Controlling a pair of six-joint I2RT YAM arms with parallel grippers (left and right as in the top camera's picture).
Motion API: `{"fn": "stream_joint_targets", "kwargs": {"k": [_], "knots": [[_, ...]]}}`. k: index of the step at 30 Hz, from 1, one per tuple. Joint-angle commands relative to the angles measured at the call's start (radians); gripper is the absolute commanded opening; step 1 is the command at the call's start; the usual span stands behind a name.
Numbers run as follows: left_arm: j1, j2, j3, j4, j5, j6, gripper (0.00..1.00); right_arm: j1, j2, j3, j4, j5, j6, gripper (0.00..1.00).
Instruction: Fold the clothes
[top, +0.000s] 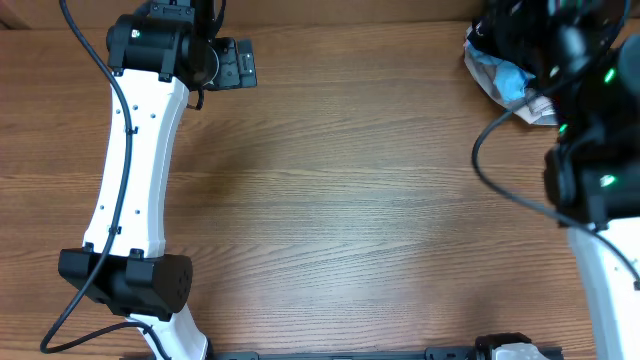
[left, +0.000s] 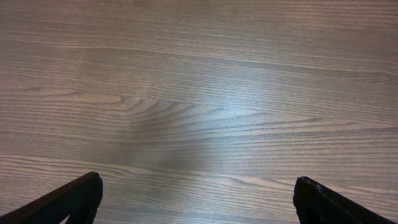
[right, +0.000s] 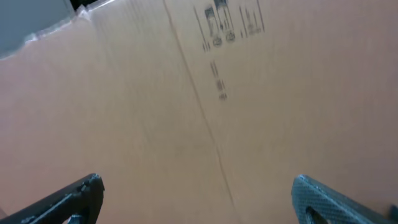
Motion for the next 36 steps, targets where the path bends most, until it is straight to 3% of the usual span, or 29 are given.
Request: {"fn": "stream_joint_targets", "kwargs": {"k": [1,4,11,19,27,36], "knots": [[0.002,-0.002,-0.005,0.000,-0.005,0.005,1.00,0.004,-0.100,-0.224,0.141,0.013,-0.007,1.00],[0.002,-0.002,-0.005,0.000,-0.005,0.005,1.00,0.004,-0.205,-0.435,0.266,0.013,-0.037,1.00],[0.002,-0.002,-0.005,0.000,-0.005,0.005,1.00,0.000,-0.492,-0.835,0.262,0.013,-0.060,1.00],[0.002,-0.002,-0.005,0.000,-0.005,0.005,1.00,-0.056,-0.819,-1.160,0.269,0.013,-0.059,1.00],[0.002,-0.002,-0.005,0.000,-0.005,0.005,1.00,-0.124,-1.105,-1.346,0.157,-0.036,-0.059,1.00],[0.002,-0.002,-0.005,0.000,-0.005,0.005,1.00,-0.127,-1.217,-1.371,-0.084,-0.031,-0.058,1.00]]}}
